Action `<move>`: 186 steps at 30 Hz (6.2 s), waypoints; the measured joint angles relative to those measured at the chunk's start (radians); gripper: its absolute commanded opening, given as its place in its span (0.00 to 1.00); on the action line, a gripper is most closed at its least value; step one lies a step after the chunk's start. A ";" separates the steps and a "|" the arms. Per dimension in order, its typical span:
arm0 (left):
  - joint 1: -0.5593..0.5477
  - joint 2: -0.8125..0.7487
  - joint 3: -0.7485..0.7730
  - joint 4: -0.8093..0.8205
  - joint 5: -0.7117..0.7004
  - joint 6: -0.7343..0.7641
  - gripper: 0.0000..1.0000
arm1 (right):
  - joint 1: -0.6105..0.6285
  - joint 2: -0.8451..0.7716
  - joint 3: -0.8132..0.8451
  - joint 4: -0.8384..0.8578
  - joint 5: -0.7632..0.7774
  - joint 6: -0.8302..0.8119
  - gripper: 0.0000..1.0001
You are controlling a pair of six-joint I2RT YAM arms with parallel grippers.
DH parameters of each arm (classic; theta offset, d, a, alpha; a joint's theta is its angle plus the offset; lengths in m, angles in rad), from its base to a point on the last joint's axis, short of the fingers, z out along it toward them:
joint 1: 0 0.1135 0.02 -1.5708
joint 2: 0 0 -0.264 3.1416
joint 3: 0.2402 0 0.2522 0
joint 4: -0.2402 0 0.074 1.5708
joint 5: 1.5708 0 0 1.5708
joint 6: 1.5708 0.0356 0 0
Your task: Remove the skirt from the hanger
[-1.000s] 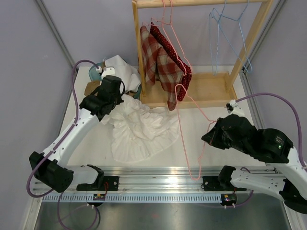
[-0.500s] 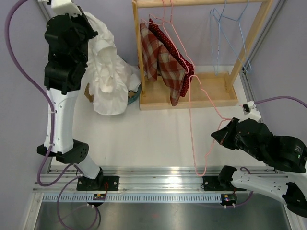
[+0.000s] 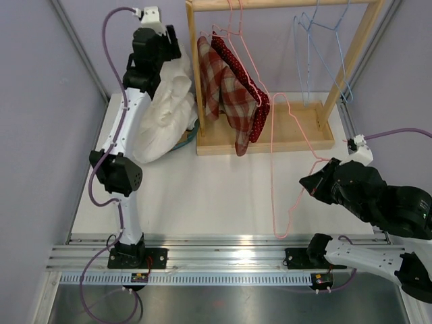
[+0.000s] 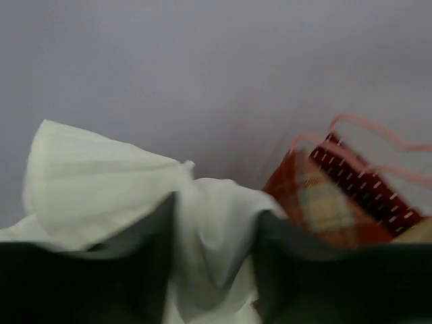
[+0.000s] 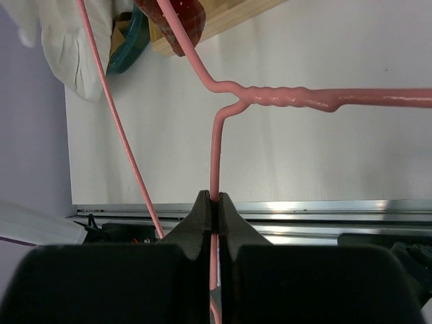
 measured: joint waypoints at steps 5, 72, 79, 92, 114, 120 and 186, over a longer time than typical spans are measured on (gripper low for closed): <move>0.007 -0.031 -0.257 -0.092 -0.059 -0.089 0.99 | 0.000 0.068 0.048 -0.004 0.020 -0.026 0.00; -0.843 -0.672 -0.763 -0.039 -0.012 -0.186 0.11 | 0.000 0.324 0.460 0.016 0.012 -0.289 0.00; -0.853 -0.611 -0.763 0.003 -0.004 -0.201 0.10 | -0.002 0.197 0.352 0.186 -0.146 -0.341 0.00; -0.854 -0.596 -0.748 0.008 -0.013 -0.193 0.42 | -0.006 0.166 0.291 0.307 -0.219 -0.402 0.00; -0.848 -0.988 -0.982 -0.099 -0.186 -0.166 0.99 | -0.225 0.737 1.011 0.121 0.214 -0.740 0.00; -0.848 -1.093 -1.036 -0.164 -0.230 -0.148 0.99 | -0.293 0.722 0.999 0.159 0.231 -0.791 0.00; -0.848 -1.397 -1.404 -0.368 -0.536 -0.129 0.99 | -0.614 0.848 0.802 0.689 -0.320 -0.808 1.00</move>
